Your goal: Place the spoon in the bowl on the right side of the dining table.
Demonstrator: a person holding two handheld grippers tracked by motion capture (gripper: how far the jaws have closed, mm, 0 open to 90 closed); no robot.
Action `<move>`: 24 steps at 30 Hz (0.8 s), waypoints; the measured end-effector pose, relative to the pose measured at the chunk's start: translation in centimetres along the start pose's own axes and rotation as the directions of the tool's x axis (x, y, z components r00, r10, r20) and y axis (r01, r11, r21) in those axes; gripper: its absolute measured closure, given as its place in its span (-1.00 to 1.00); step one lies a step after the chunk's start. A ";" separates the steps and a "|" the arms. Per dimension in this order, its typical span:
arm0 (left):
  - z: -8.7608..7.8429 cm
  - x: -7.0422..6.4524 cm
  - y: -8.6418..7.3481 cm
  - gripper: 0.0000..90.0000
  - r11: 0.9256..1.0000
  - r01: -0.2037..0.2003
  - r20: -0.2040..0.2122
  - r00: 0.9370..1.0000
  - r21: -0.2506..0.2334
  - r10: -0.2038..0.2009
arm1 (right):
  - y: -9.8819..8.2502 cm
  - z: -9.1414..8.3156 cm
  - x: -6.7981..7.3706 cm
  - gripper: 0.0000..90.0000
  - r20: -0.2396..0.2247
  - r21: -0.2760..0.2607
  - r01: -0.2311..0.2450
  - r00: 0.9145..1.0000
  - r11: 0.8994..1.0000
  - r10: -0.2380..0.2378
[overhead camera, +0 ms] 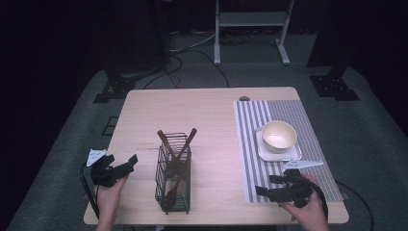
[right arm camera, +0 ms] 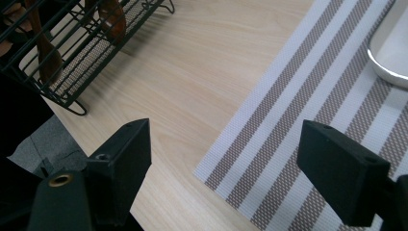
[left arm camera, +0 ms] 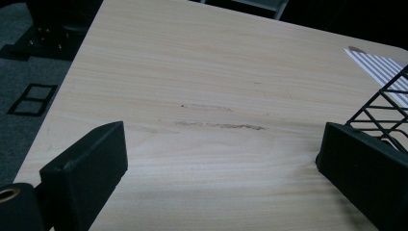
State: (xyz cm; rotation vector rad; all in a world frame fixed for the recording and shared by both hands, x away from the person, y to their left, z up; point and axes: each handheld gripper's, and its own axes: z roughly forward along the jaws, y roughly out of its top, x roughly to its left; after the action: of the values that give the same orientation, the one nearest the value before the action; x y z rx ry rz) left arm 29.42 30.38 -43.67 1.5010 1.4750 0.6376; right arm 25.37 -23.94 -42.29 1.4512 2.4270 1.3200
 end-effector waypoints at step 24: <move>0.1 0.0 0.0 -0.94 1.000 -0.001 0.006 1.000 0.000 0.001 | 4.5 1.0 1.8 -0.59 -0.050 0.041 0.020 0.999 0.999 -0.018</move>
State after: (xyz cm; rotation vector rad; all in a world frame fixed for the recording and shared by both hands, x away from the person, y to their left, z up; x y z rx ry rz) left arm 29.46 30.34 -43.69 1.5026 1.4694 0.6338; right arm 27.98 -21.04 -39.29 1.4178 2.5072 1.3258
